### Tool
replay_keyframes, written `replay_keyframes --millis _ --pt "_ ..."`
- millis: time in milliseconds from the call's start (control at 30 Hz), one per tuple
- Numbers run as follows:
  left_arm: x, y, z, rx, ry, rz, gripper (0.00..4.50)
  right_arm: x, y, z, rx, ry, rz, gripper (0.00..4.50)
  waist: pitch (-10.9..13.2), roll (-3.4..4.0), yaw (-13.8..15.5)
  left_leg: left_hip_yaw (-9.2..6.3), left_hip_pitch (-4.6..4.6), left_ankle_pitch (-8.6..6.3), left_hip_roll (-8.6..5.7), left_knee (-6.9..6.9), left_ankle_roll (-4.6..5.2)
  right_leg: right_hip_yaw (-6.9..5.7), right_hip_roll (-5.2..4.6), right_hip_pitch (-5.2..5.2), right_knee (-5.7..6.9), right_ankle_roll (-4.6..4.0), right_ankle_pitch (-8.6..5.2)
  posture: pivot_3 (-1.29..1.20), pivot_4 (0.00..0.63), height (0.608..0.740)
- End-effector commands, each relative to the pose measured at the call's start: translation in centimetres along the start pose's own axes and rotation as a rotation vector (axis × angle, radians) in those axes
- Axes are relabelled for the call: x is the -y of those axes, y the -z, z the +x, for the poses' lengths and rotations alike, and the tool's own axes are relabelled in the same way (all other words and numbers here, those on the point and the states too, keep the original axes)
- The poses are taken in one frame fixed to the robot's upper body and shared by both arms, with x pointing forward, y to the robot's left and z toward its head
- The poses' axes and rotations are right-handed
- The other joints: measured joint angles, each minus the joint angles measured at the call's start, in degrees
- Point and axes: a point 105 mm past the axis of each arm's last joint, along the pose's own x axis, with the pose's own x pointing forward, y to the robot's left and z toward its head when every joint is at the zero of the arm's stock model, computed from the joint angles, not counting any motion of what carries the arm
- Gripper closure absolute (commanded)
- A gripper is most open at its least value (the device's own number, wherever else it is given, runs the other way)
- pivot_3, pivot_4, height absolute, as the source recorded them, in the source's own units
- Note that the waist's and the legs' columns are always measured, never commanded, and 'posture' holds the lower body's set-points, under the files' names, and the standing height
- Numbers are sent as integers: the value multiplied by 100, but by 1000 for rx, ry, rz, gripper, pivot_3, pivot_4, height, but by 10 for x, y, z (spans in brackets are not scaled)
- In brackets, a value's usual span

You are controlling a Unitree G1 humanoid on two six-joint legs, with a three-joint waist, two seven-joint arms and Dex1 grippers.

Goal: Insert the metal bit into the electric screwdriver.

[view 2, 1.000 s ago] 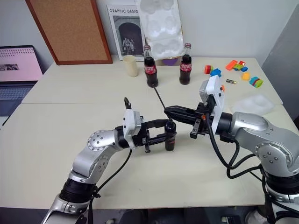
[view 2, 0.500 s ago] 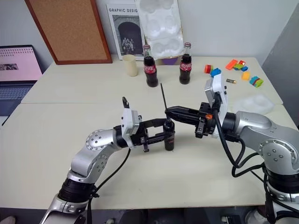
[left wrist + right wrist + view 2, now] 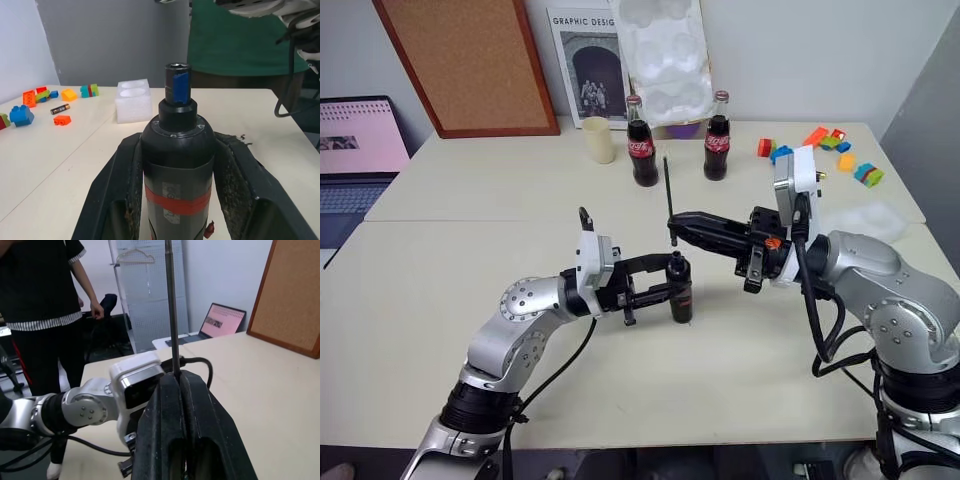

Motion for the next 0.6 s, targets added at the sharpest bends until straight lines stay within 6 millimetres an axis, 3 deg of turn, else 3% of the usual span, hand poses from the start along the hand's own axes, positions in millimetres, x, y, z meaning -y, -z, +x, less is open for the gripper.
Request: replay_keyframes --millis 33,600 --pt "-3 -1 -4 -22 -10 16 2864 0 -1 2 31 -35 -40 4500 0 0 -1 0 1 0 0 0 0 0 0 0 0 1 0 0 150 740" --pt "-2 -1 -4 -23 -7 20 2864 1 6 7 29 -58 -42 4500 1 1 -2 0 1 0 0 -1 0 0 0 -1 3 4 4 0 150 740"
